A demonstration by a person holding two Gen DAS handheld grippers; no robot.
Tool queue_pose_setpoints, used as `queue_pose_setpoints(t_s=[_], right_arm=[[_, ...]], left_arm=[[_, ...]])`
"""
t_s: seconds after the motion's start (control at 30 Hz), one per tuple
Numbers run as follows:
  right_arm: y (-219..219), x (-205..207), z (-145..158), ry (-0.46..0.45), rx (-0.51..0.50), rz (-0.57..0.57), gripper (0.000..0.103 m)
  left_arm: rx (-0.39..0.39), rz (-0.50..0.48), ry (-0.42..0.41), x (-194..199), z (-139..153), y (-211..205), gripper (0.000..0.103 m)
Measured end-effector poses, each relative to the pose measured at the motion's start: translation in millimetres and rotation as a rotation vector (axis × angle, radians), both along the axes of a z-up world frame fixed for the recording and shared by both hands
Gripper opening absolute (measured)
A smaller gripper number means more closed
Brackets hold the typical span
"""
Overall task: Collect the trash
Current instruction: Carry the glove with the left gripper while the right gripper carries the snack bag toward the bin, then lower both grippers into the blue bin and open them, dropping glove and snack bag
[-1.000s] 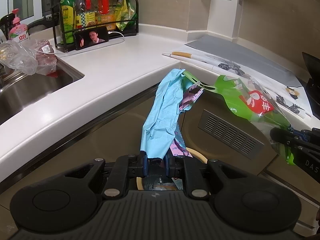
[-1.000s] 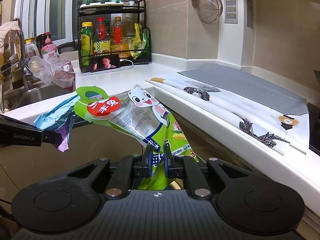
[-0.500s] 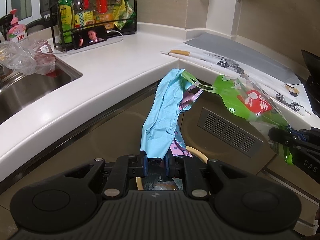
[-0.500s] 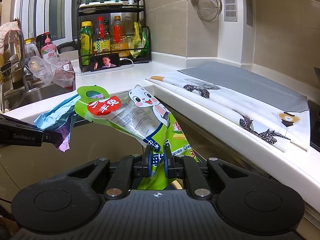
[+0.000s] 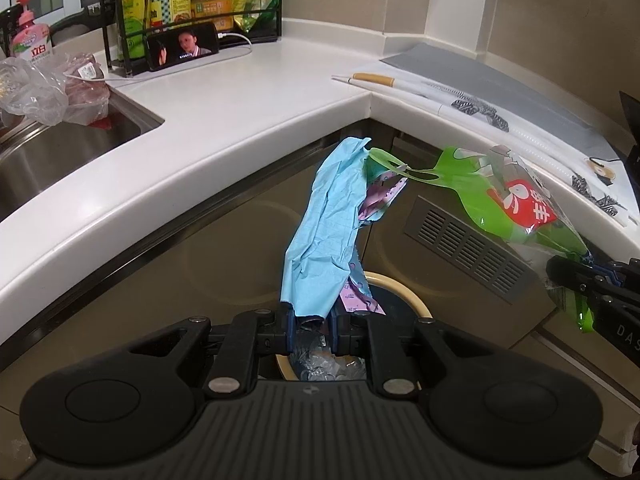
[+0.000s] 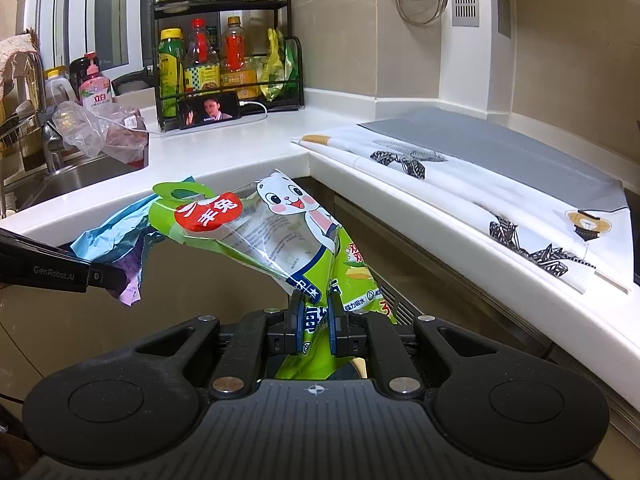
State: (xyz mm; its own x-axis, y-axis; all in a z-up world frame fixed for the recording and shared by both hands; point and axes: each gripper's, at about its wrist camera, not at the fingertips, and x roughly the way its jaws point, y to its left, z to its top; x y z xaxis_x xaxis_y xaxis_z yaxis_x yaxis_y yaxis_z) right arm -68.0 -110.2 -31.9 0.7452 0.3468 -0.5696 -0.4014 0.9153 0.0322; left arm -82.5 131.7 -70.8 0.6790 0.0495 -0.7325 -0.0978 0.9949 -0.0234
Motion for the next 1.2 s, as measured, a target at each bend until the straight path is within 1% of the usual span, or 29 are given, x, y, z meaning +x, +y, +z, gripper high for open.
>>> queue_pose_setpoints(t_s=[0.33, 0.63, 0.97, 1.2], right_arm=[[4.1, 22.8, -22.9, 0.067, -0.010, -0.018, 0.012], [3.0, 52.0, -58.5, 0.183, -0.007, -0.044, 0.012], [15.0, 80.3, -98.0, 0.272, -0.063, -0.052, 0.012], [24.2, 101.8, -128.8, 0.335, -0.116, -0.052, 0.013]], left_arm=[[-0.010, -0.009, 0.064, 26.8, -21.6, -0.9, 0.017], [-0.023, -0.023, 0.158, 60.2, -57.9, -4.3, 0.017], [0.001, -0.028, 0.228, 103.0, -95.2, -11.6, 0.017], [0.020, -0.051, 0.299, 124.5, -129.6, -16.7, 0.017]])
